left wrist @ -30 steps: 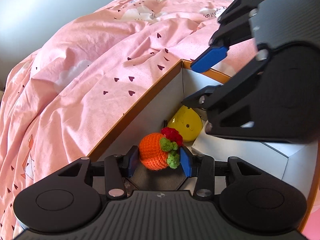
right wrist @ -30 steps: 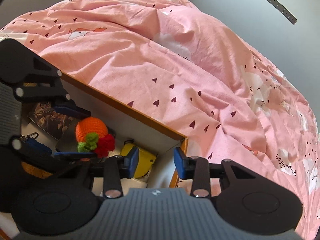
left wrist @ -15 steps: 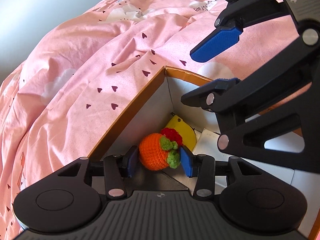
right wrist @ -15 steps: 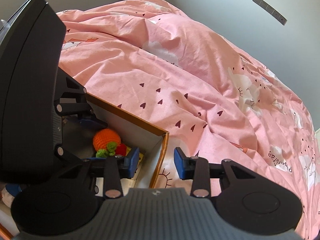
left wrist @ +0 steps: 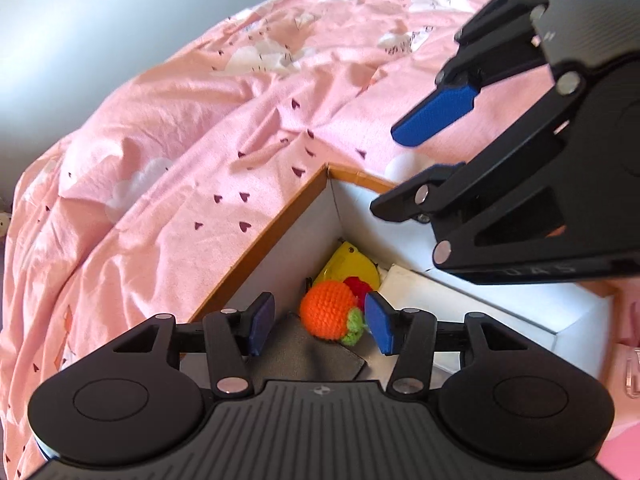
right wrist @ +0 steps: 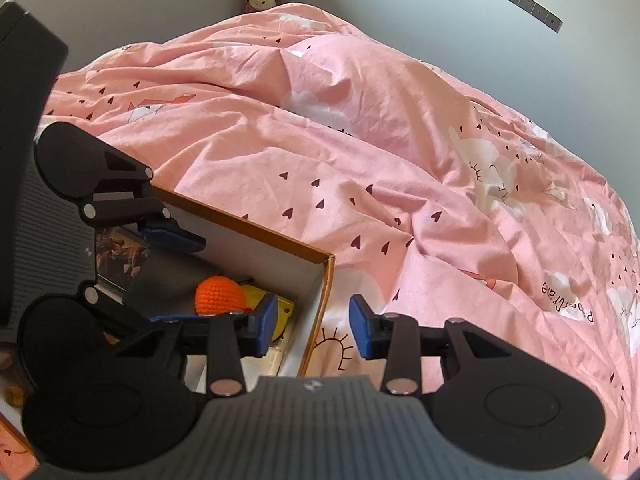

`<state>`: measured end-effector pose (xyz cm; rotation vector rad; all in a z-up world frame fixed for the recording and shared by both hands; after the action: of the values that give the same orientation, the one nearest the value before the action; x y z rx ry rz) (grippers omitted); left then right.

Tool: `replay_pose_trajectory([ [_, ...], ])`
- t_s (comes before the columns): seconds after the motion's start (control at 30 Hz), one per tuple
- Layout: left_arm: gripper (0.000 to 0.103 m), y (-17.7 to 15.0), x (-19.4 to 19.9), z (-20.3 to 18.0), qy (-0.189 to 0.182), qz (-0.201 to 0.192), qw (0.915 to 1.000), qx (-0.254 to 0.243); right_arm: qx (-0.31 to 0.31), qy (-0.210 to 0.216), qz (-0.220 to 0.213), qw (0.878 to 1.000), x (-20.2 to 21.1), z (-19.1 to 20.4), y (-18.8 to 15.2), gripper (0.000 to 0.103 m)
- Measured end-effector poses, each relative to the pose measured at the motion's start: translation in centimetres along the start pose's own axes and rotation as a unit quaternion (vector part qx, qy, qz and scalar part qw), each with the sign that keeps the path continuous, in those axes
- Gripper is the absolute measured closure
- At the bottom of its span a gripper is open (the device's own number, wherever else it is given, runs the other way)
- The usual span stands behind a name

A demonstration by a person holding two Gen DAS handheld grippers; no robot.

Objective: Organize objects
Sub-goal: 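Open the right tool to drop the tape measure while the left tool releases the fruit, then withdraw both tools and move them toward the pink pouch and notebook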

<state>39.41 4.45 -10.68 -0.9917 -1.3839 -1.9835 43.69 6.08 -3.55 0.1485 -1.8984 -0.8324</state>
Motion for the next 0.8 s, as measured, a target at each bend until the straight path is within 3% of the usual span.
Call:
replay_pose_trajectory([
  [0.2, 0.044, -0.4, 5.7, -1.1, 0.006, -0.03, 0.9993, 0.02, -0.04, 0.039, -0.023, 0.998, 4.4, 0.7, -1.3, 0.06],
  [0.33, 0.044, -1.6, 9.3, -2.3, -0.001, -0.033, 0.9979, 0.056, -0.051, 0.042, -0.045, 0.997, 7.7, 1.3, -3.1, 0.059],
  [0.47, 0.044, -3.8, 12.6, -4.3, -0.031, -0.035, 0.9937, 0.102, -0.073, 0.044, -0.07, 0.994, 10.9, 2.0, -6.2, 0.054],
  [0.63, 0.044, -7.6, 13.4, -7.9, -0.093, -0.009, 0.9833, 0.156, -0.094, 0.061, -0.074, 0.991, 13.4, 4.0, -11.4, 0.054],
  [0.8, 0.044, -12.0, 11.0, -10.7, -0.132, 0.043, 0.9641, 0.226, -0.132, 0.053, -0.019, 0.99, 13.4, 5.8, -17.6, 0.056],
])
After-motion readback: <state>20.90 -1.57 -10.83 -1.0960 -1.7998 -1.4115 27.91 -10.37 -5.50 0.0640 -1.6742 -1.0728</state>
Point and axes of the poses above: each gripper's, at about its wrist camera, not at the fingertips, and x roughly against the way its jaws point, z to its left, y to its top, the point moved 8 cm from there along -x, roughly the way its jaws point, and after that the axes turned 4 degrees about x, right-handed, at the moved point
